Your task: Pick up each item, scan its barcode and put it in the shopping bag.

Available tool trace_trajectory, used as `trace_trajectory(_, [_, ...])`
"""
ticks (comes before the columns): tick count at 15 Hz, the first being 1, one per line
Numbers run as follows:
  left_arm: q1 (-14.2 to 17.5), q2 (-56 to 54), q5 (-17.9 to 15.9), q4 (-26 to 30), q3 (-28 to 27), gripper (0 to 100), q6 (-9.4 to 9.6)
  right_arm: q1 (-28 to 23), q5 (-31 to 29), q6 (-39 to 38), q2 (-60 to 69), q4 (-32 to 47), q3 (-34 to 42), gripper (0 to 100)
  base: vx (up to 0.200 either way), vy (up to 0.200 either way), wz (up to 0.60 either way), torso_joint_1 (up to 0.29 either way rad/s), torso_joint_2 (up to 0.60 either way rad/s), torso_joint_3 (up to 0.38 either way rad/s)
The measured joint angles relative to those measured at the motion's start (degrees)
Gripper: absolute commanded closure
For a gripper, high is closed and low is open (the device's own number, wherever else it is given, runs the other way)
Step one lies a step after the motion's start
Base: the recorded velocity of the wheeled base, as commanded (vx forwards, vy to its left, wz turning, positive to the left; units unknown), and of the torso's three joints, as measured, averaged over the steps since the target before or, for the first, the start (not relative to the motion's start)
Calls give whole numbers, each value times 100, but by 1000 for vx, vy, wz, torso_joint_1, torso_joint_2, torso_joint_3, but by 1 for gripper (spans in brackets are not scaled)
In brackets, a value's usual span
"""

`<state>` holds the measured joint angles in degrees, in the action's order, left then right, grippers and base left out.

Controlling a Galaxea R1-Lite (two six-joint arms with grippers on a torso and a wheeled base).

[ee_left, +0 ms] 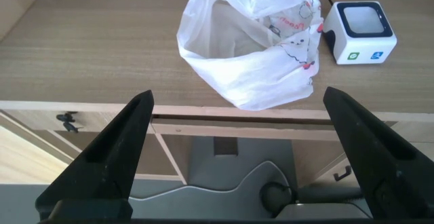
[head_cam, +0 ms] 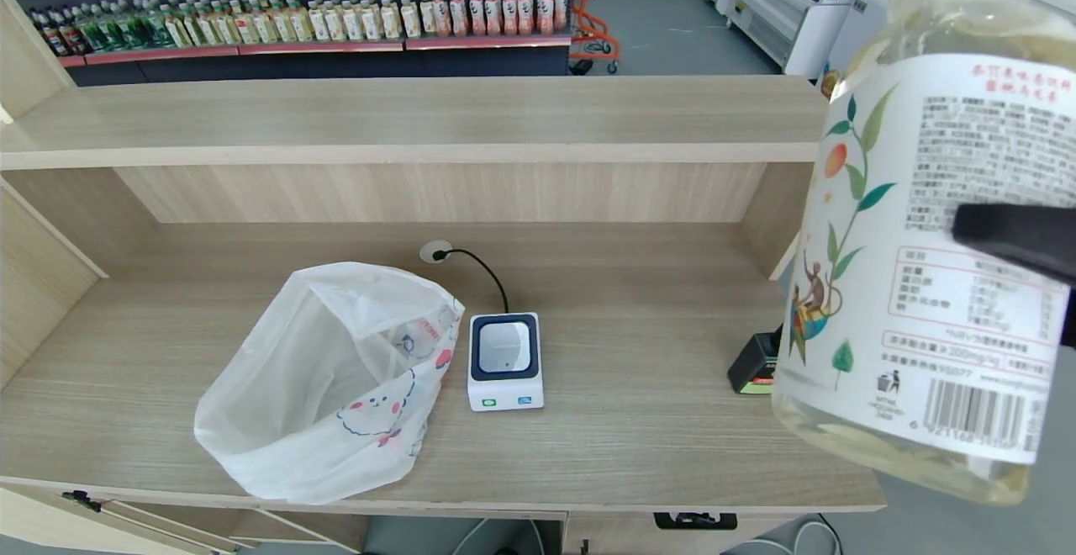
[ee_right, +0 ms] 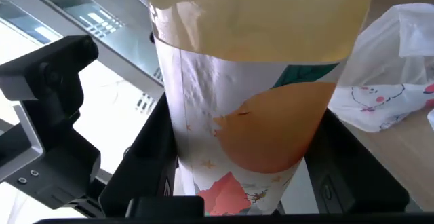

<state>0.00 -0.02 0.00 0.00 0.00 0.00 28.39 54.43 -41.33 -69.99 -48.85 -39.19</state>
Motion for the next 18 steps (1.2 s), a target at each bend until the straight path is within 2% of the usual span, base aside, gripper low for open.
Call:
trace_trajectory(5, [0,0,0,-2,0,0,0,222,116,-455,113,-1,-33,100,0,0,0,0,0,0])
trace_trajectory(9, [0,0,0,0,0,0,0,391,187,-485,169,-1,-28,100,0,0,0,0,0,0])
trace_trajectory(18, [0,0,0,-2,0,0,0,368,189,-444,260,0,91,100,0,0,0,0,0,0])
